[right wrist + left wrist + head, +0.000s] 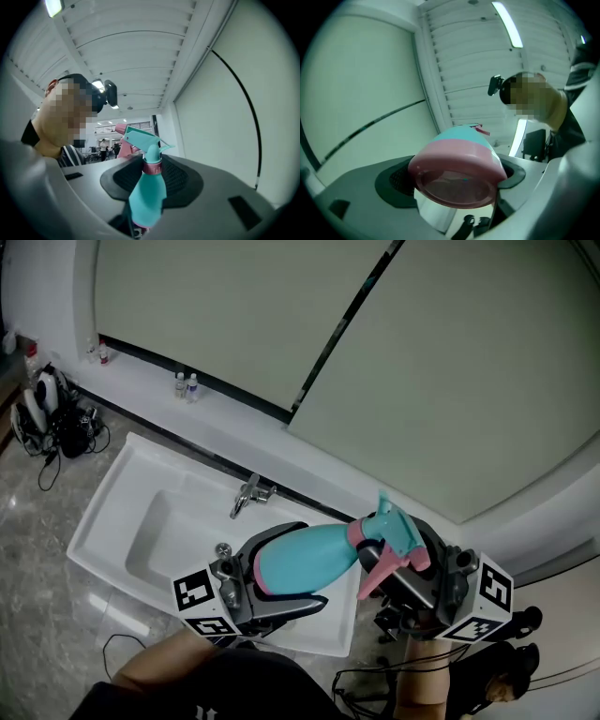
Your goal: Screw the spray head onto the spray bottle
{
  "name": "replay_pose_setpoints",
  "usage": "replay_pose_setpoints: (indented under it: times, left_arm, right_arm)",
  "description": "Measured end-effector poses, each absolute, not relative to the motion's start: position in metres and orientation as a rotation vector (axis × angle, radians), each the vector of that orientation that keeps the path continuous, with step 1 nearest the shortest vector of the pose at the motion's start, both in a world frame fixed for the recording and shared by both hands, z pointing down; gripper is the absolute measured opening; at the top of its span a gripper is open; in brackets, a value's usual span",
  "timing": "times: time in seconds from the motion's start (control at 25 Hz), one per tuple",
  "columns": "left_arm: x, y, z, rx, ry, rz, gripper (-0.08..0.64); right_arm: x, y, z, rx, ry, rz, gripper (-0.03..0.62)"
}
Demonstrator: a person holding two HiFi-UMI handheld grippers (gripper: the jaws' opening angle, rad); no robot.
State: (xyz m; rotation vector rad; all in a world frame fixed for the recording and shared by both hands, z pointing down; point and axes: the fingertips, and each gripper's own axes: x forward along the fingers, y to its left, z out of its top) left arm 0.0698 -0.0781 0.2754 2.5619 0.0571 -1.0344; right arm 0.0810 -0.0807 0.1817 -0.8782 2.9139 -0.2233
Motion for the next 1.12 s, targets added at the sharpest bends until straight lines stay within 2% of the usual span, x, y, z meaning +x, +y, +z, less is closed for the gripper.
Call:
replay_pose_setpoints:
  times: [0.28, 0.4, 0.6, 0.8, 1.12]
  left_arm:
    - [0.07, -0.114, 0.292, 2.875, -0.569, -0.92, 0.471]
    - [0.074, -0.113, 0.299, 2.795, -0.467, -0.911, 0.471]
    - [0.078, -0.108, 0.294, 2.562, -0.189, -0.989, 0.47]
    - [0.08, -0.105, 0.29, 2.491, -0.114, -1.013, 0.471]
    - [0.085, -0.104, 0.295, 2.457, -0.079, -0.986, 0.471]
  right_arm:
    - [0.099, -0.121, 0.206, -1.198, 2.65, -0.465, 0.129]
    - [0.101, -0.122, 0.21, -1.292, 2.597, -0.527, 0.129]
    - [0.097, -0.114, 0.205, -1.366, 2.606, -0.45, 0.13]
    - [0.099, -0.105, 0.205, -1.352, 2.63, -0.4, 0.13]
    - [0.08, -0.085, 0.205, -1.399, 2.827, -0.115, 0.13]
